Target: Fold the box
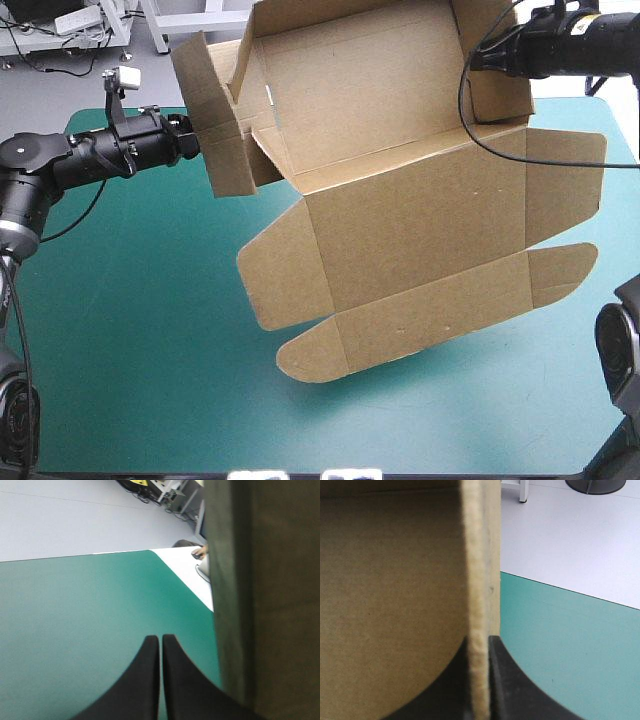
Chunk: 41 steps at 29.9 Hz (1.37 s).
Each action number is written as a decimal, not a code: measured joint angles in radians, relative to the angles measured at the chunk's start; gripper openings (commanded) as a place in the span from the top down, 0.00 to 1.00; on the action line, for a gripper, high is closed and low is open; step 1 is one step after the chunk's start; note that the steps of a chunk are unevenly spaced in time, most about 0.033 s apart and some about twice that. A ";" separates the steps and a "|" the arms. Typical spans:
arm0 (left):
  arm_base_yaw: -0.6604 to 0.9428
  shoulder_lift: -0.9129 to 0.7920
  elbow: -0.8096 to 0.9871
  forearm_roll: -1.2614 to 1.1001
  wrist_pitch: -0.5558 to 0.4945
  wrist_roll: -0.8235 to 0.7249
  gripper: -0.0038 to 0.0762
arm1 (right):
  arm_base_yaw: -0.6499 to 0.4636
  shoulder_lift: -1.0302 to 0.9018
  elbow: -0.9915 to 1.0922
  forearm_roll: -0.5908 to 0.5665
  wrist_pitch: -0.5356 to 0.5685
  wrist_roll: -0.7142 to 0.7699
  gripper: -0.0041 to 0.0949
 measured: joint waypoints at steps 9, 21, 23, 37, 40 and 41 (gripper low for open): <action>0.000 0.000 -0.067 -0.012 0.118 0.010 0.89 | 0.000 0.021 0.000 -0.017 0.000 0.007 0.98; 0.000 0.000 -0.089 -0.011 0.123 0.013 0.58 | 0.004 0.066 0.000 -0.017 0.000 0.009 0.98; 0.000 0.000 -0.090 -0.011 0.125 0.013 0.58 | 0.015 0.078 0.000 -0.023 0.000 0.009 0.98; 0.000 0.000 -0.091 0.012 0.128 0.014 0.58 | 0.126 0.150 0.000 -0.058 -0.001 0.016 0.98; 0.000 0.000 -0.091 0.047 0.126 0.014 0.58 | 0.126 0.153 0.000 -0.042 -0.001 0.018 0.98; 0.000 0.000 -0.091 0.062 0.125 0.014 0.58 | 0.126 0.153 0.000 -0.039 -0.001 0.021 0.98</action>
